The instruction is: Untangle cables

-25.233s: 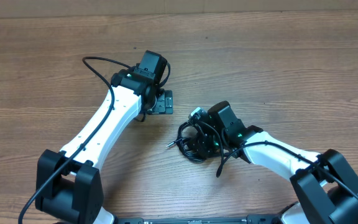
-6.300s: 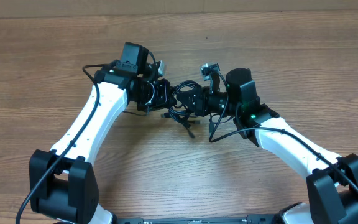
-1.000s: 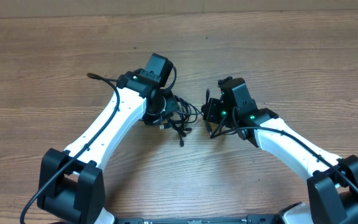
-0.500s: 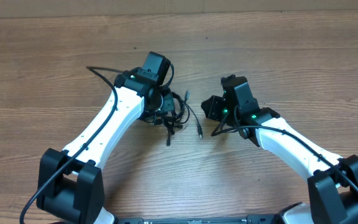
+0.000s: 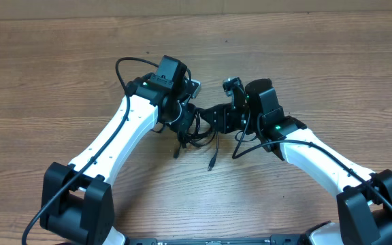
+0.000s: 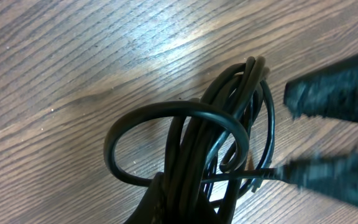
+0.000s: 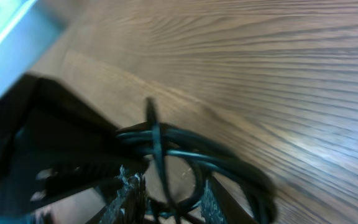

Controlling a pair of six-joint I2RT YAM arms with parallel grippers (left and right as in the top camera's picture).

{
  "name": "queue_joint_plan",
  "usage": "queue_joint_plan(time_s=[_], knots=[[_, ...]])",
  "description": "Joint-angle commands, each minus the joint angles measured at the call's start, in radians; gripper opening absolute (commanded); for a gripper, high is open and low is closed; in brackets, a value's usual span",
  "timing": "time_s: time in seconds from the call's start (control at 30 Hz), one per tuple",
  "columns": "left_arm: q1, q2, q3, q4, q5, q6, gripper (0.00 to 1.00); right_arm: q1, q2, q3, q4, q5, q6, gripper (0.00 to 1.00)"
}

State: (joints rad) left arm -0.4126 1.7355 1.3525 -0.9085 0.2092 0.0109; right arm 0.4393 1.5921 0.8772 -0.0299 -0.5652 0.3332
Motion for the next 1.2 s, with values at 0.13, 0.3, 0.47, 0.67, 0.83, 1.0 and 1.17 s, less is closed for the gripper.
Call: queue_joint_plan(time_s=[0.13,0.3,0.47,0.67,0.83,1.0,1.17], knots=[[0.0,-0.002,0.003,0.031,0.096,0.0,0.04,-0.002,-0.019,0.007,-0.01,-0.091,-0.077,0.29],[0.0,-0.002,0.003,0.076,0.164,-0.072,0.04,0.005,-0.019,0.007,-0.027,-0.091,-0.078,0.28],[0.0,-0.002,0.003,0.076,0.211,-0.071,0.04,0.005,-0.019,0.007,-0.028,-0.064,-0.08,0.29],[0.0,-0.002,0.003,0.051,0.209,-0.066,0.04,0.005,-0.019,0.007,-0.032,-0.002,-0.08,0.29],[0.0,-0.002,0.003,0.046,0.21,-0.066,0.04,0.005,-0.019,0.007,-0.079,0.078,-0.076,0.04],[0.0,-0.002,0.003,0.05,0.208,-0.067,0.04,0.005,-0.019,0.007,-0.127,0.121,-0.068,0.04],[0.0,-0.002,0.003,0.036,-0.035,-0.219,0.04,0.003,-0.019,0.007,-0.179,0.243,0.106,0.04]])
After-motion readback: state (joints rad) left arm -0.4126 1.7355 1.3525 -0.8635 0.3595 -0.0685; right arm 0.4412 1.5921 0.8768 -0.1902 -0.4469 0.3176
